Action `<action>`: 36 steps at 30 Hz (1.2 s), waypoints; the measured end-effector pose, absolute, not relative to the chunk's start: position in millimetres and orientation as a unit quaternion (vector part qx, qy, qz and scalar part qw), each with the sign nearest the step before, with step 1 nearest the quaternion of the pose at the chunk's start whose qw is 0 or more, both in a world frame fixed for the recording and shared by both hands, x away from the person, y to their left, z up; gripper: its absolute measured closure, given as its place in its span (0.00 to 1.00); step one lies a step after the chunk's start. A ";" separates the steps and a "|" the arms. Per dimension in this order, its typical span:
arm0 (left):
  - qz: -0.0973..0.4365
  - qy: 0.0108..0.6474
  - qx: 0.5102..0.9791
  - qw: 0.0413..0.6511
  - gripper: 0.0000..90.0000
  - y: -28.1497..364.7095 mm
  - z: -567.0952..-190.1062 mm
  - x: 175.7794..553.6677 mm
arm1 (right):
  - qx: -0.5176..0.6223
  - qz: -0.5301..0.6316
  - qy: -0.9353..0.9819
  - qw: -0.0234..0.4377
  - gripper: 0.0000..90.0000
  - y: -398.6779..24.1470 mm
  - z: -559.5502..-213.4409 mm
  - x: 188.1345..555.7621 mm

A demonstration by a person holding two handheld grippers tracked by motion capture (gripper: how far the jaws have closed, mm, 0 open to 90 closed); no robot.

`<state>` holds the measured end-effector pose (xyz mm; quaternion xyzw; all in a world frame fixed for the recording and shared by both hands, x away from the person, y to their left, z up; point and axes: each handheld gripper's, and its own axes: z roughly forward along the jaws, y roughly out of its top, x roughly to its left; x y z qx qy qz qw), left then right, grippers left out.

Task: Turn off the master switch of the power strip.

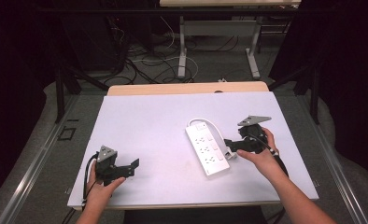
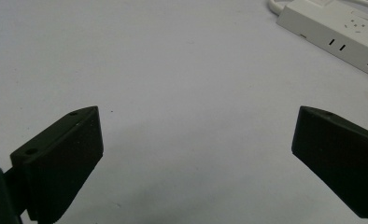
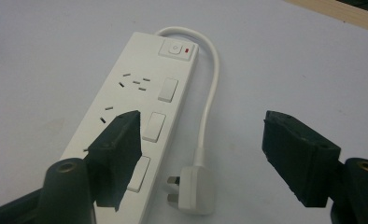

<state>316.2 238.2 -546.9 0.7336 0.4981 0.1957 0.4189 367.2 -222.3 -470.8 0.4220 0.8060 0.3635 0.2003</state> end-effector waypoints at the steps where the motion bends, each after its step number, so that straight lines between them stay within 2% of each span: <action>1: 0.196 0.498 0.733 0.419 0.02 238.1 -547.0 316.2 | 0.419 0.363 0.808 0.199 0.31 -220.9 -470.7 368.2; 10: 0.195 0.498 0.734 0.419 0.02 238.2 -547.1 316.4 | 0.419 0.357 0.814 0.188 0.32 -208.9 -469.4 376.7; 36: 0.193 0.498 0.735 0.418 0.02 238.1 -547.2 316.4 | 0.434 0.342 0.816 0.167 0.57 -194.4 -471.8 403.4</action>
